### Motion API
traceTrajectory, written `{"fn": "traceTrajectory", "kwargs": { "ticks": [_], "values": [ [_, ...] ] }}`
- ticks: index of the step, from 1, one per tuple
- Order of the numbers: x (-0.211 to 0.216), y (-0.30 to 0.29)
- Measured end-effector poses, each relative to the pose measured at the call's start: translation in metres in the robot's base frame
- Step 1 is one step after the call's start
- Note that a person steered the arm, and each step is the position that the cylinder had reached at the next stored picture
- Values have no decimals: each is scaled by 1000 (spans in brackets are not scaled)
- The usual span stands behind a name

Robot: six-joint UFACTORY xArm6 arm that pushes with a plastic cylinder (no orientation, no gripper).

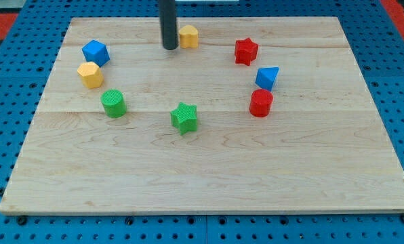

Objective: Push the blue cube right and a bit up

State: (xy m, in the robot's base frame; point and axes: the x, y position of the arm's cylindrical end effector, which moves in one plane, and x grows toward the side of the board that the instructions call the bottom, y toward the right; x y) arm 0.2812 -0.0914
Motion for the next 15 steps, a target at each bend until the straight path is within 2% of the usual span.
{"fn": "traceTrajectory", "kwargs": {
  "ticks": [1, 2, 5, 7, 8, 9, 10, 11, 12, 13, 14, 15],
  "values": [
    [-14, -91],
    [3, -166],
    [57, -208],
    [9, -159],
    [-2, -174],
    [33, -214],
    [39, -182],
    [33, -113],
    [28, -107],
    [57, -180],
    [69, -171],
    [69, -109]
  ]
}}
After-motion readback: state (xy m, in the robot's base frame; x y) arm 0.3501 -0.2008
